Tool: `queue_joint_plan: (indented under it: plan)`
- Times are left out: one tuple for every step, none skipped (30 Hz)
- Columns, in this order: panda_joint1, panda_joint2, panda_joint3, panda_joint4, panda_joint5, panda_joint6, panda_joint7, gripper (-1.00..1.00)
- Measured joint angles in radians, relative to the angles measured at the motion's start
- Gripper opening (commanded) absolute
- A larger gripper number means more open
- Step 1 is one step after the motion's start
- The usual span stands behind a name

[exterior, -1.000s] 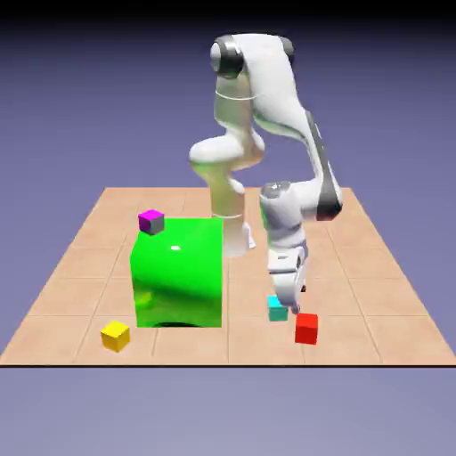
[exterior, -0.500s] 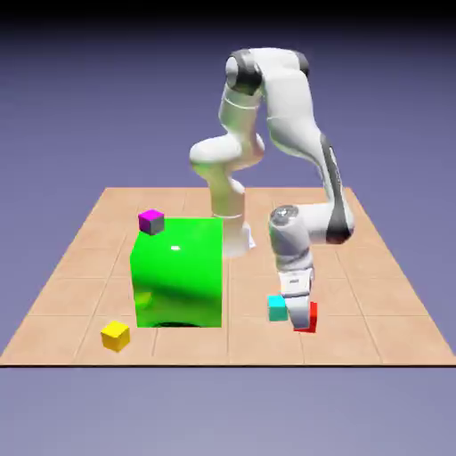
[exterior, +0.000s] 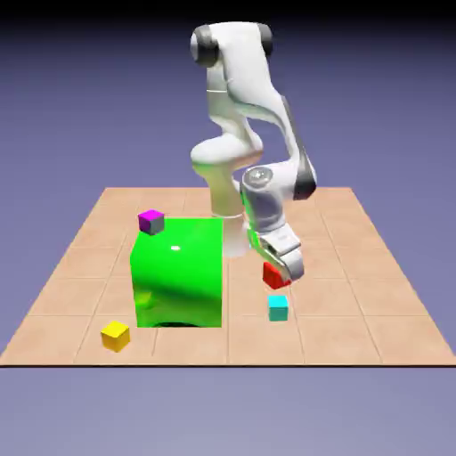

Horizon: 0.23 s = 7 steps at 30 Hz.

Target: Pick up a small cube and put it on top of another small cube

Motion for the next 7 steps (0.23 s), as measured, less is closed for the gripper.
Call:
queue_joint_plan:
  plan:
    - [0.0,0.029,0.013,0.004,0.044,0.017,-0.032,-1.0]
    - [-0.003,0.058,0.026,0.008,0.087,0.034,-0.064,-1.0]
    - [-0.005,0.087,0.039,0.011,0.131,0.051,-0.096,-1.0]
    - [-0.006,0.116,0.051,0.015,0.174,0.069,-0.128,-1.0]
    - [-0.006,0.123,0.054,0.016,0.185,0.073,-0.136,1.0]
    - [-0.006,0.123,0.054,0.016,0.185,0.073,-0.136,1.0]
    - [-0.006,0.123,0.054,0.016,0.185,0.073,-0.136,1.0]
